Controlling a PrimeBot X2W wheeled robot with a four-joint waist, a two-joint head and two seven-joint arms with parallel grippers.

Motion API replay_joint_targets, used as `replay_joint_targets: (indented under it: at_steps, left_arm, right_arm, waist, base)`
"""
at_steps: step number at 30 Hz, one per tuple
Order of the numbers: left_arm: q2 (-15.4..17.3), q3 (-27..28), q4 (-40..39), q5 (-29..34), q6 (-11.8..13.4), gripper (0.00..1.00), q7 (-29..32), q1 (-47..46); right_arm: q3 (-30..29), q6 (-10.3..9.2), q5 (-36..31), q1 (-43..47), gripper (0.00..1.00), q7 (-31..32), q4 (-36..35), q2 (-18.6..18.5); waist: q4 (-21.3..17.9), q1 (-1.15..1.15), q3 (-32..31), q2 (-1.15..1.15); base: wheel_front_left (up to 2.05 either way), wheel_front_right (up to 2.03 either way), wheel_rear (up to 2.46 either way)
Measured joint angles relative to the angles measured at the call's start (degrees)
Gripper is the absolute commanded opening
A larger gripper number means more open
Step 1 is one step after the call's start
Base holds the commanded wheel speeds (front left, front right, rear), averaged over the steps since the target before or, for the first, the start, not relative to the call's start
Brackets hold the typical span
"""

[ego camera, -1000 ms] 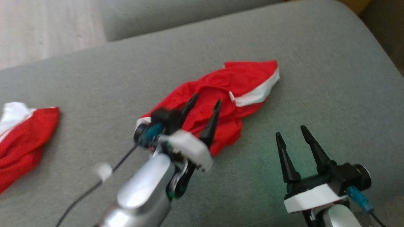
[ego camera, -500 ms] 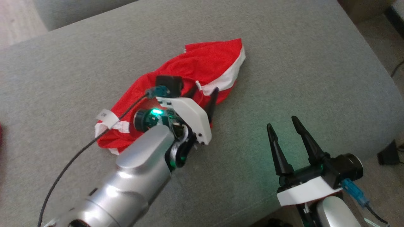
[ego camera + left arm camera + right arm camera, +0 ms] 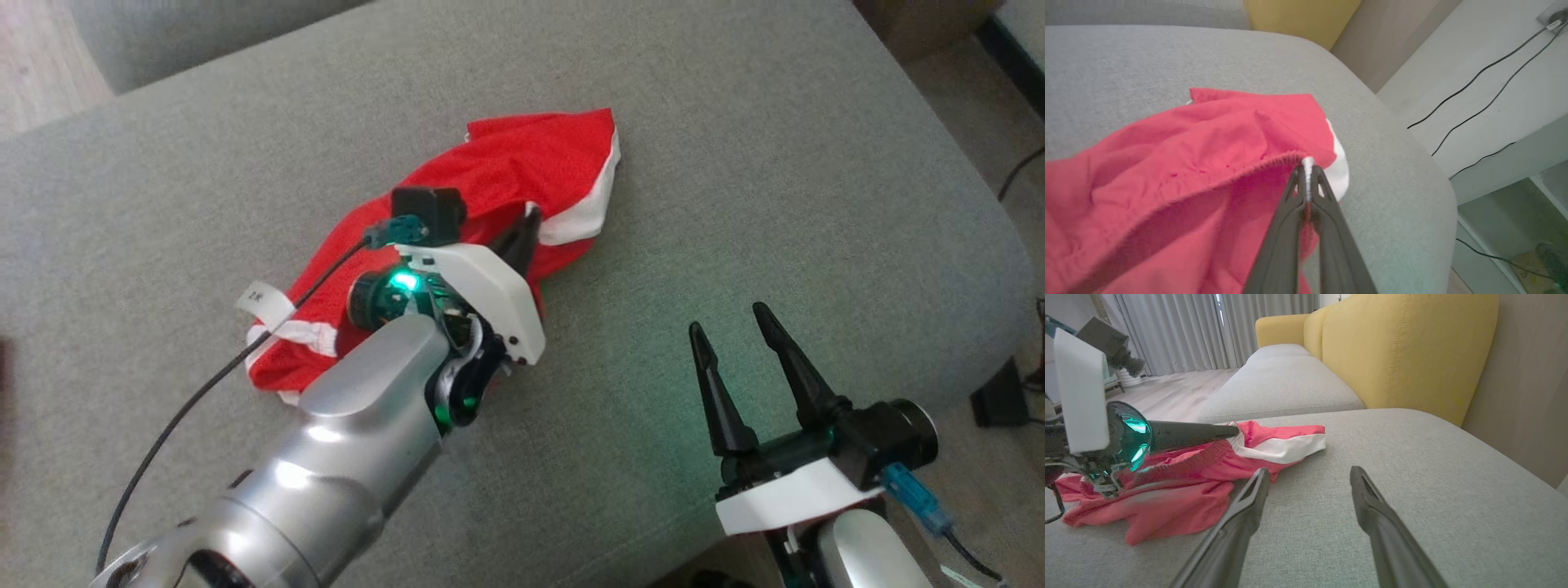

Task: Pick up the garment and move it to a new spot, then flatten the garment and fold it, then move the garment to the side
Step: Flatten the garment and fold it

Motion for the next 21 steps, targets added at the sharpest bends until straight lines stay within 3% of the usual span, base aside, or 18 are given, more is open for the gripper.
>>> replay_joint_targets:
  at_steps: [6, 11, 16, 21]
  left_arm:
    - [-0.02, -1.66, -5.16, -5.48, -3.32, 0.0, -0.48, -2.94]
    - [-0.18, -0.45, -9.58, -7.61, -4.32, 0.0, -0.84, -11.27]
    - [0.47, 3.88, -15.17, -8.51, -3.58, 0.0, -2.53, -15.29]
    - [7.15, 4.59, -22.54, -8.79, -0.63, 0.0, -3.02, -10.43]
  right_arm:
    - [-0.09, 0.0, 0.0, 0.16, 1.0, 0.0, 0.37, 0.0]
    - [-0.76, 0.0, -0.01, 1.13, 1.0, 0.0, 0.44, -0.01]
    - [-1.51, 0.0, -0.01, 4.16, 1.0, 0.0, 0.44, -0.01]
    - [-2.64, 0.0, 0.0, 4.66, 1.0, 0.0, -0.02, -0.01]
  waist:
    - [0.46, 0.0, -3.21, 0.0]
    - [1.58, 0.0, -6.81, 0.0]
    - [4.6, -0.01, -9.52, 0.0]
    - [8.4, -0.01, -10.96, 0.0]
  base:
    - [0.0, 0.0, 0.0]
    - [0.0, 0.0, 0.0]
    - [0.0, 0.0, 0.0]
    - [0.0, 0.0, 0.0]
